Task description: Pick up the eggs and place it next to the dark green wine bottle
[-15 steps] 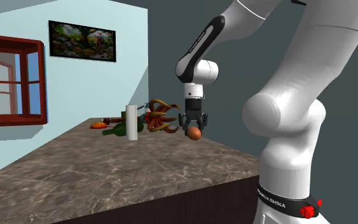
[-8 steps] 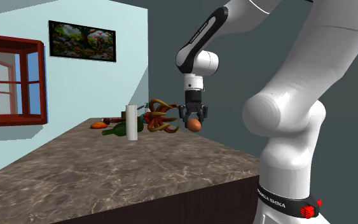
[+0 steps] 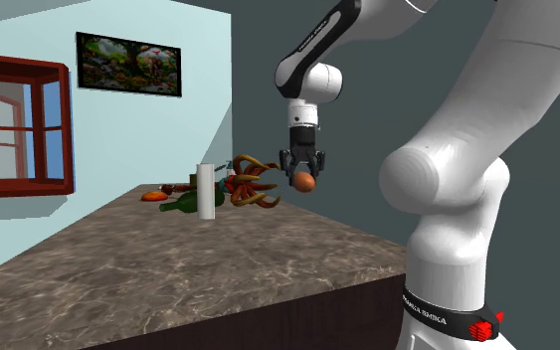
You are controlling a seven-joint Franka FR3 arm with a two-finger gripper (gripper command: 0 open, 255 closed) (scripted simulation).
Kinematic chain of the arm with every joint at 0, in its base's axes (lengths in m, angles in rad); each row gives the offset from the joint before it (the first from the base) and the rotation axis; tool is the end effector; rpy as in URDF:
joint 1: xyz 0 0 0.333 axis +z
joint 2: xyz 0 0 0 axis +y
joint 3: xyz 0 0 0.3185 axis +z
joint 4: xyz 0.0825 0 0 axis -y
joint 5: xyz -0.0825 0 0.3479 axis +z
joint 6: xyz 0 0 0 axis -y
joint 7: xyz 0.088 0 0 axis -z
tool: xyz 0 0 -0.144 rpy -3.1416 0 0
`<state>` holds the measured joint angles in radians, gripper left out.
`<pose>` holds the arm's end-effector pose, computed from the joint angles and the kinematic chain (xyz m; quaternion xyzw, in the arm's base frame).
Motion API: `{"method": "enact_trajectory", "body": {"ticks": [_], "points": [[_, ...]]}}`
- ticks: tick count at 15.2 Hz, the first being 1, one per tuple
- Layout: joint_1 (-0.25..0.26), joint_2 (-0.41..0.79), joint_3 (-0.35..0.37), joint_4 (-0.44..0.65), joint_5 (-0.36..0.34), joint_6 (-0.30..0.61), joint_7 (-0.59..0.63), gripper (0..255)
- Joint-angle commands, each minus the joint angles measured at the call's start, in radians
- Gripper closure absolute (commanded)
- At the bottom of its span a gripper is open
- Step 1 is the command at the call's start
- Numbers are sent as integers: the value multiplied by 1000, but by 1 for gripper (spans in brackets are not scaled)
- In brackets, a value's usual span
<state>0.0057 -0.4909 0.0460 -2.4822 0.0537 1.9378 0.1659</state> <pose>0.3534 0.0242 0.4374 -0.9971 0.0703 0.0282 0.0110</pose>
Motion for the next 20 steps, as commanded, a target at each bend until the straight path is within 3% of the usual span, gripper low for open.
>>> {"method": "enact_trajectory", "body": {"ticks": [1,5,12,20], "points": [[0,-11,0,23,0,-33,2,255],[0,-20,-1,62,-1,-82,3,255],[36,219,80,275,18,-51,113,255],[77,505,149,588,-15,-75,240,255]]}}
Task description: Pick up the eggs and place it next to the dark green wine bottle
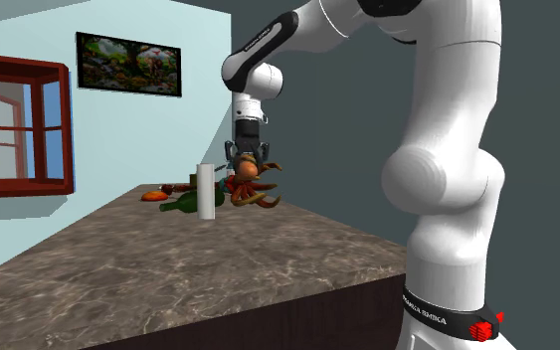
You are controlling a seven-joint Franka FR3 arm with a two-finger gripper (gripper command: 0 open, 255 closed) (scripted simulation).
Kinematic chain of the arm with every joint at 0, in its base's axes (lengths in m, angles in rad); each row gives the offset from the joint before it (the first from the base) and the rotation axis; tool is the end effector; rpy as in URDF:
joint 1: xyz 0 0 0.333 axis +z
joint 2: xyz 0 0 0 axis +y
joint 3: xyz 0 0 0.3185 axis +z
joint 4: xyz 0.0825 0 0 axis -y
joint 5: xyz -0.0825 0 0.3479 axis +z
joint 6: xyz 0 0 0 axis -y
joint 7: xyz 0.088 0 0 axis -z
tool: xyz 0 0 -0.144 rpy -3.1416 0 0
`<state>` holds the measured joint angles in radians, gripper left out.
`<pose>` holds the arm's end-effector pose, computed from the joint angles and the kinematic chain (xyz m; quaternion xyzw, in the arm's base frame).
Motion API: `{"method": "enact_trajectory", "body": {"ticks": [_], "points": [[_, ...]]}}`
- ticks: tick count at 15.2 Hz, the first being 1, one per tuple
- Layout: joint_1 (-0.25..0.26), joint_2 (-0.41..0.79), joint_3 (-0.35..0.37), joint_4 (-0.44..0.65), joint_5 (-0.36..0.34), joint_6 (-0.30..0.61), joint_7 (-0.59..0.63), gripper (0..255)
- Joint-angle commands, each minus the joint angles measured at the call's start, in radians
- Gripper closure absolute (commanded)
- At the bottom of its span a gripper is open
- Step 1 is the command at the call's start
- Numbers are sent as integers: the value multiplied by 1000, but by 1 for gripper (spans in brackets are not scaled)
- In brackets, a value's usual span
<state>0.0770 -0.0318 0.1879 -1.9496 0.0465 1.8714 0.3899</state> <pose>0.4896 0.1389 0.4651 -0.9971 0.0699 0.0283 0.0105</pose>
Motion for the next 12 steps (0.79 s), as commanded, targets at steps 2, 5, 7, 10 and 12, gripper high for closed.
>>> {"method": "enact_trajectory", "body": {"ticks": [2,5,7,10,12], "points": [[19,121,20,148,-23,-26,47,255],[45,240,34,302,-49,-63,92,255],[67,325,39,418,-68,-95,119,255],[106,465,44,621,-98,-161,155,255],[119,510,43,676,-107,-171,164,255]]}}
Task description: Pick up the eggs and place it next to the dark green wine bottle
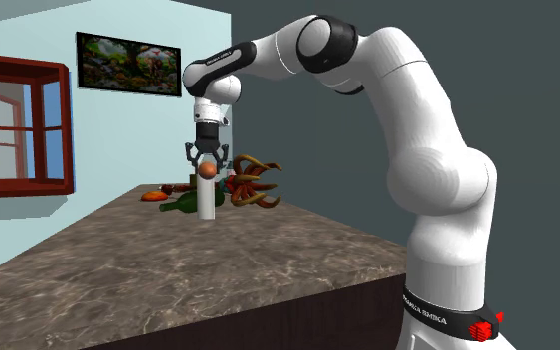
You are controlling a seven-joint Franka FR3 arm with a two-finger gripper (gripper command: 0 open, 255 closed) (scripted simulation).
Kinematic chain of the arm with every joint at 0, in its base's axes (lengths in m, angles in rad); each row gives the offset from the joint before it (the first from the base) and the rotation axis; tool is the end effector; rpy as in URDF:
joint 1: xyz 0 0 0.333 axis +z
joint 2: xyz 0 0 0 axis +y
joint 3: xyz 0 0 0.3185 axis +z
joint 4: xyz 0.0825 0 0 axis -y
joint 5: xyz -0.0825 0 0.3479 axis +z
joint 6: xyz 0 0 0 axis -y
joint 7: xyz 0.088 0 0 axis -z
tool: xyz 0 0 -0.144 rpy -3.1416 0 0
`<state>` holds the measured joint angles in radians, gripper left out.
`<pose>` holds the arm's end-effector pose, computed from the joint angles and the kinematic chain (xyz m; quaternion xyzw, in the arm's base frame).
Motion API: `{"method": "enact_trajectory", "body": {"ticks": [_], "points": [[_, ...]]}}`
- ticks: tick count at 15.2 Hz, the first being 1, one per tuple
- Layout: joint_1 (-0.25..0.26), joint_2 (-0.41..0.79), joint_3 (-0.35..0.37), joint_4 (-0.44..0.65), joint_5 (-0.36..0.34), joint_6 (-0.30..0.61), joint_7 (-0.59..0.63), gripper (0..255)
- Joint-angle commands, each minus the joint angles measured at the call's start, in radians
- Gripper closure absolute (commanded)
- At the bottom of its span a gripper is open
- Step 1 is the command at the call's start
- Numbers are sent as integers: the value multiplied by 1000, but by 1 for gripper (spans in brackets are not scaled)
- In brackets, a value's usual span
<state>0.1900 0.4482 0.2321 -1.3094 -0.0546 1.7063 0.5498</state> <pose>0.6053 0.2344 0.4581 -0.9971 0.0696 0.0284 0.0112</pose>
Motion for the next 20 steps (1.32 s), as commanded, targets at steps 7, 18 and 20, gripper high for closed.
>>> {"method": "enact_trajectory", "body": {"ticks": [7,18,20], "points": [[1,31,-3,-57,-7,87,3,255],[-1,58,-8,-164,-13,221,4,255],[-1,66,-9,-180,-15,244,4,255]]}}
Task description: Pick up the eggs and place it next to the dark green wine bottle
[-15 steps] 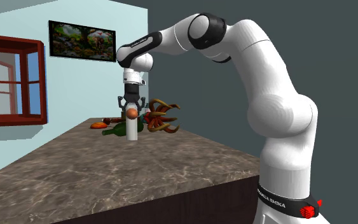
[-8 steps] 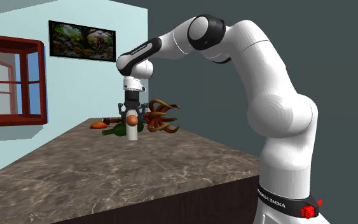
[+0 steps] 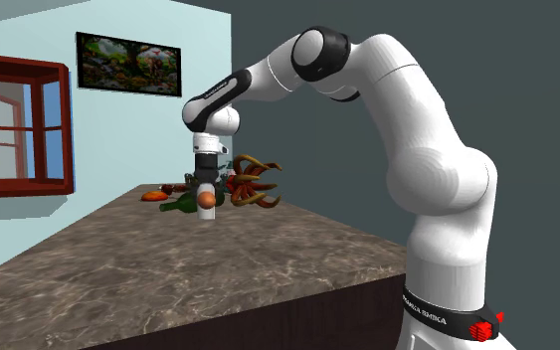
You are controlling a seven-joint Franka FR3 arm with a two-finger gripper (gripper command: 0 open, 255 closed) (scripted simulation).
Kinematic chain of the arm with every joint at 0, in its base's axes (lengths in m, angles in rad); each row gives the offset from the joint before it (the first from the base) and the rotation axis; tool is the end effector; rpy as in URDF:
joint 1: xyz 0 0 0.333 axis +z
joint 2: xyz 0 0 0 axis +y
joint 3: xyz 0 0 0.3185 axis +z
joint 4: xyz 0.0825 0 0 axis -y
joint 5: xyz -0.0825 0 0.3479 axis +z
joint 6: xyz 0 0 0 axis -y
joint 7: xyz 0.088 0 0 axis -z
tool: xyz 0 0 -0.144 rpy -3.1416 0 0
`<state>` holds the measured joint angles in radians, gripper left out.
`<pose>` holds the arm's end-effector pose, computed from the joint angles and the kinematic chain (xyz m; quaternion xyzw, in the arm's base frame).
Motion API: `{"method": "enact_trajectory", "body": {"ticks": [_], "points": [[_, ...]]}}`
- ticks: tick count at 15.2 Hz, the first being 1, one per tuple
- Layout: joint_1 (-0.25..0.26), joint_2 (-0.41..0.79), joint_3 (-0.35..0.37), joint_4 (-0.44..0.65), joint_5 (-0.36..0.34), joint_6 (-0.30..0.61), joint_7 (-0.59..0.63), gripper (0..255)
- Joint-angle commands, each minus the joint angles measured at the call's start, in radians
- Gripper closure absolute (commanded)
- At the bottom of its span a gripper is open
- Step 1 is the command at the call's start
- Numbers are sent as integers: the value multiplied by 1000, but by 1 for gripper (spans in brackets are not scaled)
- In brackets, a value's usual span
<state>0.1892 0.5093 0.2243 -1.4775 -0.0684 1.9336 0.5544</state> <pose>0.6144 0.2383 0.3636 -0.9971 0.0703 0.0285 0.0109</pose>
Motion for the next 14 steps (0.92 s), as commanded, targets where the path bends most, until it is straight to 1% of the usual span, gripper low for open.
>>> {"method": "enact_trajectory", "body": {"ticks": [1,7,14], "points": [[0,9,-1,-19,-2,28,0,255],[1,38,-5,-58,-9,97,2,255],[1,38,-5,-58,-9,97,2,255]]}}
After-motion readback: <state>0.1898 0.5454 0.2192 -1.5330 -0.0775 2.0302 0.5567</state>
